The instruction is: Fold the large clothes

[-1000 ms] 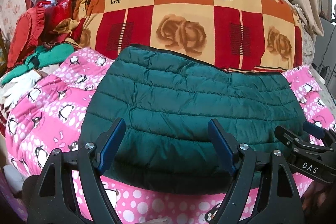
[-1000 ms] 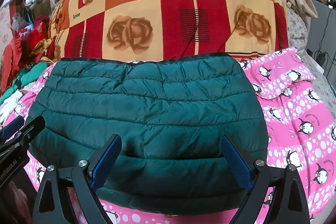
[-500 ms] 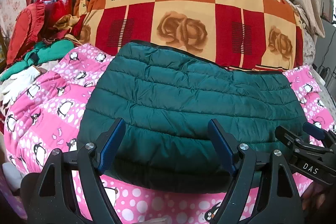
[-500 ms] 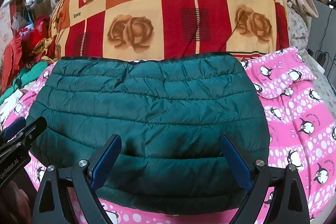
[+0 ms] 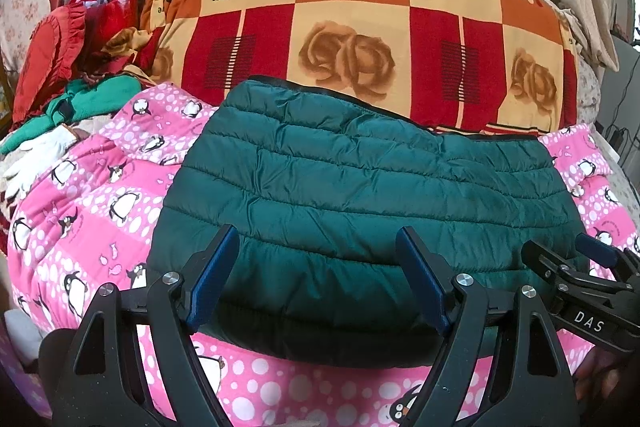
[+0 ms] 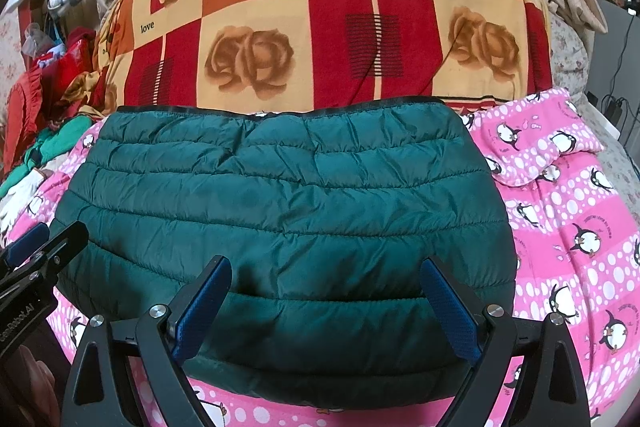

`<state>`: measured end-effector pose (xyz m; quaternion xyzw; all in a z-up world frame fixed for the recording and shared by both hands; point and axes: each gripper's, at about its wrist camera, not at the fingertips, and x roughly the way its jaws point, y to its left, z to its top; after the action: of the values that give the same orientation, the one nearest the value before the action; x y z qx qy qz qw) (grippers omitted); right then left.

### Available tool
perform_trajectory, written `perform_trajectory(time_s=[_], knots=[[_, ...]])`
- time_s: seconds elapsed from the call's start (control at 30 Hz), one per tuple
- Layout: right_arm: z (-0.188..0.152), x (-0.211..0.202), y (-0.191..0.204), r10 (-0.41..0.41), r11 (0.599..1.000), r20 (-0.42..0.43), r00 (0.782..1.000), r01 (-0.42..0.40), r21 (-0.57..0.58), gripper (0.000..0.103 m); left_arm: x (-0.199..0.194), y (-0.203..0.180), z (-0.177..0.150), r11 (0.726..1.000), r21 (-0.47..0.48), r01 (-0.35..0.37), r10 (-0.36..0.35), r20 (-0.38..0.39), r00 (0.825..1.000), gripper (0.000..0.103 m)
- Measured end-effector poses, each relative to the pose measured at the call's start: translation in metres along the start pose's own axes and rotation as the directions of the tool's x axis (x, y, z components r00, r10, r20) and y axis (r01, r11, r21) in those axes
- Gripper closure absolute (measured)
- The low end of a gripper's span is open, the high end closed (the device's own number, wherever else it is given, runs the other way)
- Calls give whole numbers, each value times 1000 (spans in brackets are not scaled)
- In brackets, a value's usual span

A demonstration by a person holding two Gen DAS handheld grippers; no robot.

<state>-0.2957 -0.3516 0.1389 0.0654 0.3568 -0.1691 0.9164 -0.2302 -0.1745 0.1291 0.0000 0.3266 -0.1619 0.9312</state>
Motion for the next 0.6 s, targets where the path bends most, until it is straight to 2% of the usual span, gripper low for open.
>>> perform_trajectory(time_s=[0.6], knots=[[0, 1, -1, -2, 1000, 1, 1000, 2, 1, 9, 0, -2, -1, 1000, 10, 1, -1, -5, 1000, 22]])
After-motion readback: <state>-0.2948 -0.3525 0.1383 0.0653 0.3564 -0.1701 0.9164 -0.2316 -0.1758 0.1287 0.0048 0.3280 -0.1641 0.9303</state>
